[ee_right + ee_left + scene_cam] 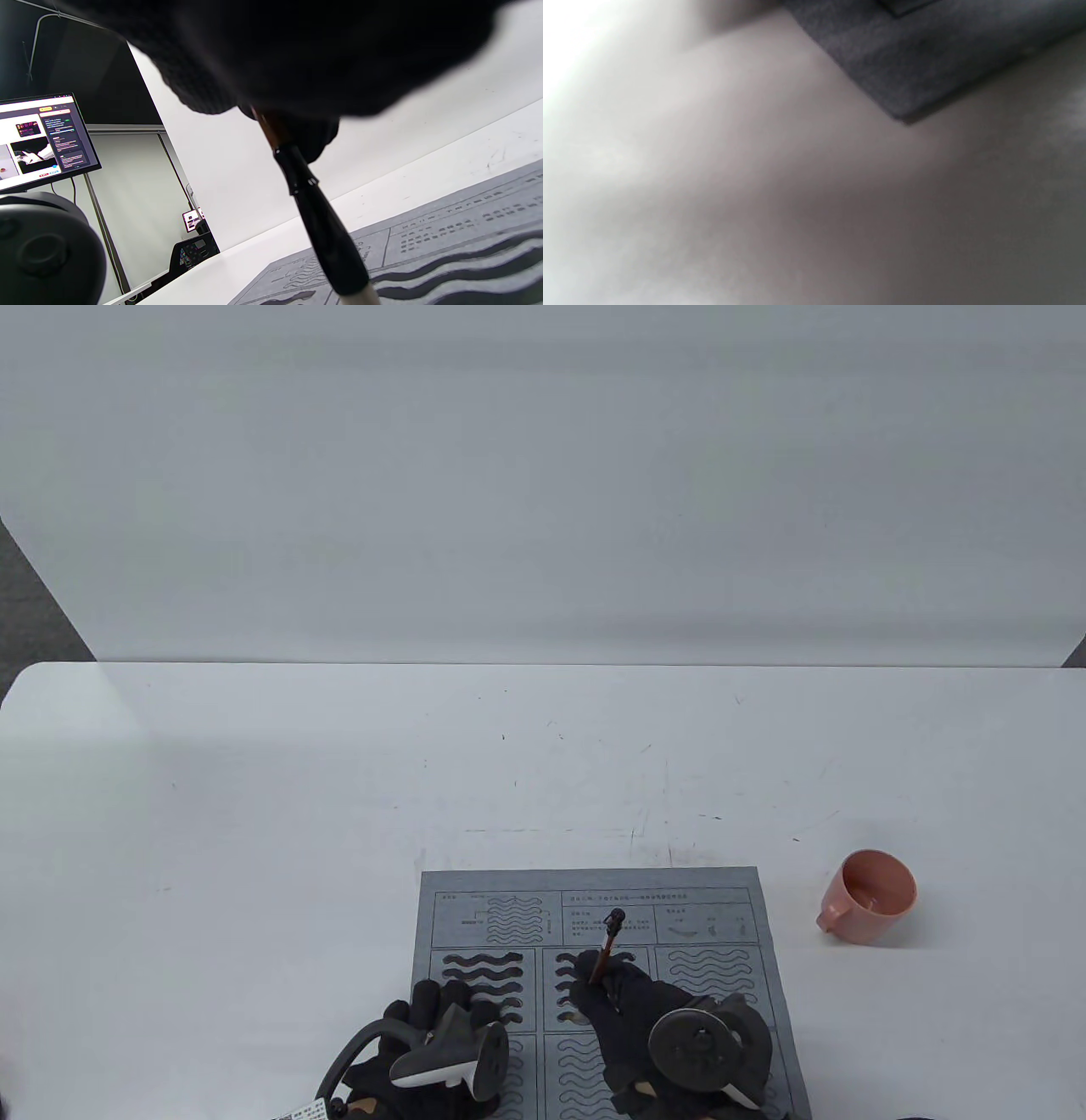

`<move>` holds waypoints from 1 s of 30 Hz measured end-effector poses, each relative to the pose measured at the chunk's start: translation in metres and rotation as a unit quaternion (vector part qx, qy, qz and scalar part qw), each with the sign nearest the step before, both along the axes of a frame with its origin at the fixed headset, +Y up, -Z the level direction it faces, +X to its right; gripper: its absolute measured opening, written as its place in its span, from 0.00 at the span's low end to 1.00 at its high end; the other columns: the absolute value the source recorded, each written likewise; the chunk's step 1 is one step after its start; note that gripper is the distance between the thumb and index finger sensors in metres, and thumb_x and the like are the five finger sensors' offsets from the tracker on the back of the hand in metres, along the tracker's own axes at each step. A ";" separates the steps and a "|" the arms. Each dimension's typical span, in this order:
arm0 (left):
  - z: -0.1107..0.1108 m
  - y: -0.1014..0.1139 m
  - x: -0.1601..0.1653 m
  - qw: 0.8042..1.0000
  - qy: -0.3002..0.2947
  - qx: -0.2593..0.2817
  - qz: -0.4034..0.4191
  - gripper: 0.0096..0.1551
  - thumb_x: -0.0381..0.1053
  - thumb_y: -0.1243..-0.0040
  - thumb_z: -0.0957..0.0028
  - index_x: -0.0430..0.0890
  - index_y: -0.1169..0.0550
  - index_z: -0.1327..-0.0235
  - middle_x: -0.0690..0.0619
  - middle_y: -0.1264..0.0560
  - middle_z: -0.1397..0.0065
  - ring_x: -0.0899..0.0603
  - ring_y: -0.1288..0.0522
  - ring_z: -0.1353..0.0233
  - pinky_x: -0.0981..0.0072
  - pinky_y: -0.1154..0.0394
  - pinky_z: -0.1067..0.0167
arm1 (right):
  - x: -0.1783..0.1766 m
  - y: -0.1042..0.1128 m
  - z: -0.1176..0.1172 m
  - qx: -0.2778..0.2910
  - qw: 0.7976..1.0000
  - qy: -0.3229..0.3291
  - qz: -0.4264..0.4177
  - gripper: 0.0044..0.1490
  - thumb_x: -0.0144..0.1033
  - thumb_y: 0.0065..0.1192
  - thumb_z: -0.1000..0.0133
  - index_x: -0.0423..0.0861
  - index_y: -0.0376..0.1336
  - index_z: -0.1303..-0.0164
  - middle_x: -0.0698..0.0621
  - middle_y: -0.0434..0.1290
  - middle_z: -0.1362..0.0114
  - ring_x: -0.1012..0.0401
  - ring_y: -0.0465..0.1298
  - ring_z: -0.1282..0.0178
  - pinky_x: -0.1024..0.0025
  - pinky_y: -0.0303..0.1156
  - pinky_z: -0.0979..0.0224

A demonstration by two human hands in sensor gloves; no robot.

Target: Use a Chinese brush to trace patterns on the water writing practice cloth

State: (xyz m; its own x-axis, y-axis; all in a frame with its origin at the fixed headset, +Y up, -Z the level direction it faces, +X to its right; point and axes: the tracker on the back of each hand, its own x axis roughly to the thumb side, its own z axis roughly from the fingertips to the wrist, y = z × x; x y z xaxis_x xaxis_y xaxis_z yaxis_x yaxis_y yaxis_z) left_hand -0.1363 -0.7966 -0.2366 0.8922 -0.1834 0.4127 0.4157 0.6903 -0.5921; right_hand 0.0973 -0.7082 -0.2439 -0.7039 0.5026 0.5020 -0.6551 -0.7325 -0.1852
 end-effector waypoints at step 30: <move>0.000 0.000 0.000 1.000 0.000 0.000 0.000 0.55 0.71 0.79 0.62 0.54 0.88 0.41 0.40 0.88 0.29 0.25 0.83 0.24 0.25 0.69 0.26 | 0.006 0.000 0.000 -0.003 1.000 -0.017 0.019 0.24 0.36 0.71 0.48 0.34 0.74 0.49 0.38 0.87 0.52 0.64 0.81 0.89 0.63 0.78 0.88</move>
